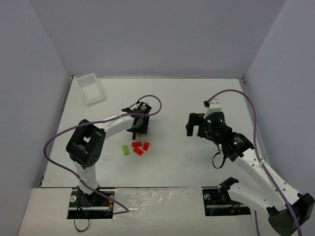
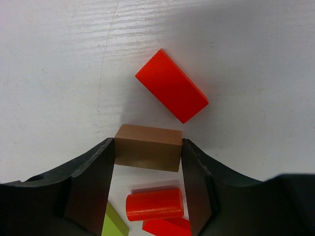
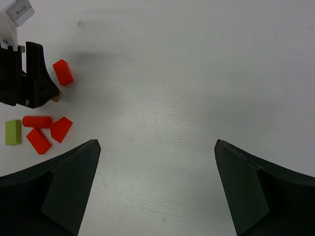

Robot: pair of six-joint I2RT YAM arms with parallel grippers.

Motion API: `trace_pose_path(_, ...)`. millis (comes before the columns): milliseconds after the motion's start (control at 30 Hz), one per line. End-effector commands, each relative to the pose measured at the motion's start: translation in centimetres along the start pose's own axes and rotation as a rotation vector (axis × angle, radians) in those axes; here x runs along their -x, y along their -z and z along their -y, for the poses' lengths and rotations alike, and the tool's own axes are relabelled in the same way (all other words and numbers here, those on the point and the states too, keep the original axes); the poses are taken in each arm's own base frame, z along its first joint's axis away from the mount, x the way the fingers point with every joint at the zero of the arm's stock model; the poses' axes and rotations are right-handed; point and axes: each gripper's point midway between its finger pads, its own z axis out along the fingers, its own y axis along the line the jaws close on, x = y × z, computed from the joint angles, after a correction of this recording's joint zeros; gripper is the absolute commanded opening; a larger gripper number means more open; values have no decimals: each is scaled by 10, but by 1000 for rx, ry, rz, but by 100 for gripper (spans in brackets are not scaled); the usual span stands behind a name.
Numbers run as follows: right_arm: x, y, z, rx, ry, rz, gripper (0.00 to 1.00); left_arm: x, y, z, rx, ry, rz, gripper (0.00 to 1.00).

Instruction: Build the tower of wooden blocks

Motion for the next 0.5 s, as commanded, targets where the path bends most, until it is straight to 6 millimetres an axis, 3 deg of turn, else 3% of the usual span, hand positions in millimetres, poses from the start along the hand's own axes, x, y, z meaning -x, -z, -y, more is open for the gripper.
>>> trace_pose_path(0, 15, -2, -4, 14, -9, 51, 100, 8, 8, 2, -21, 47, 35, 23)
trace_pose_path(133, 16, 0, -5, 17, -8, 57, 100, 17, 24, 8, -56, 91, 57, 1)
trace_pose_path(333, 21, 4, -1, -2, -19, 82, 100, 49, 69, 43, -117, 177, 126, 0)
trace_pose_path(467, 24, 5, 3, -22, -23, 96, 100, 64, 74, 79, -143, 213, 146, 0)
